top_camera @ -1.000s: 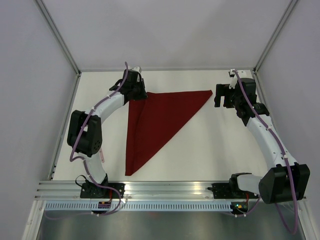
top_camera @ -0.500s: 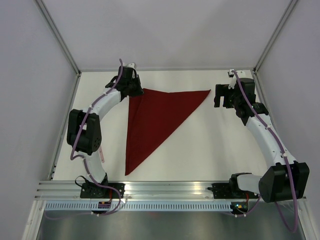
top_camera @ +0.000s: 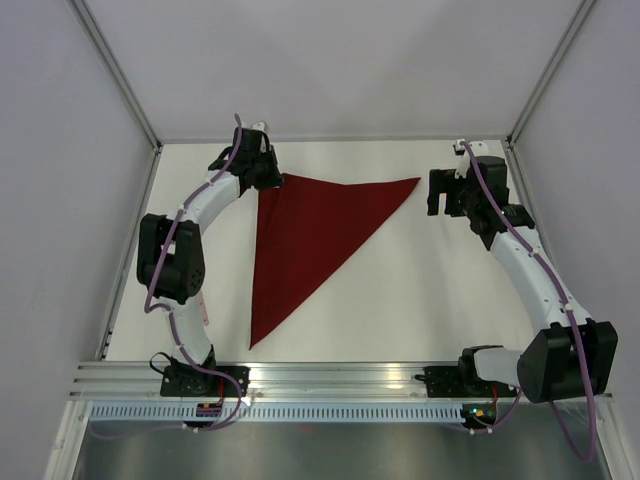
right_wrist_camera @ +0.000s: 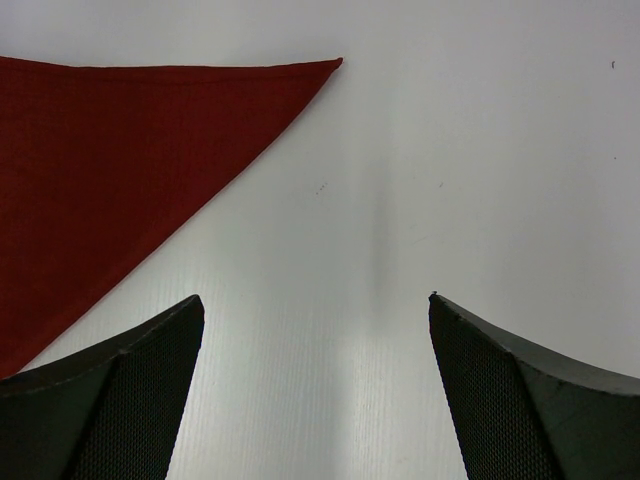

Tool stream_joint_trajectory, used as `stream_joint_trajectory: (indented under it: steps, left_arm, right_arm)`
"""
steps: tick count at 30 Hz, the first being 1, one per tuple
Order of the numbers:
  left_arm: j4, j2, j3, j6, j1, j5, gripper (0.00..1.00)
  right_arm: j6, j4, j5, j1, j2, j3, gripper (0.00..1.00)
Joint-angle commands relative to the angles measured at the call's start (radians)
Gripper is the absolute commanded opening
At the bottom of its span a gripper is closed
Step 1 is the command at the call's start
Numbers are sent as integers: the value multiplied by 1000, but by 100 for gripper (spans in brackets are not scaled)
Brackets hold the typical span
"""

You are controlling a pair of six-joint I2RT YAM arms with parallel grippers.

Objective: Fold the napkin, place the utensils inside, and roll it up
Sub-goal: Fold the napkin

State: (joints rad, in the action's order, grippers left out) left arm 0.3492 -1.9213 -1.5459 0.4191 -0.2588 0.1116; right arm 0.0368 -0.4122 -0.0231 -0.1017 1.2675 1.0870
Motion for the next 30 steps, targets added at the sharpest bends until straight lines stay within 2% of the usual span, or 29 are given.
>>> stream_joint_trajectory:
  steps: [1,24,30]
  left_arm:
    - [14,-11,-51,-20,12,26,2]
    - [27,-50,-80,-28,36,46,2]
    - [24,-81,-83,-29,35,7,20]
  right_arm:
    - [-3,-5,-29,-7,7,31,98]
    - [-9,-4,-38,-15,16,30,98]
    - [-11,-5,-38,-16,15,28,98]
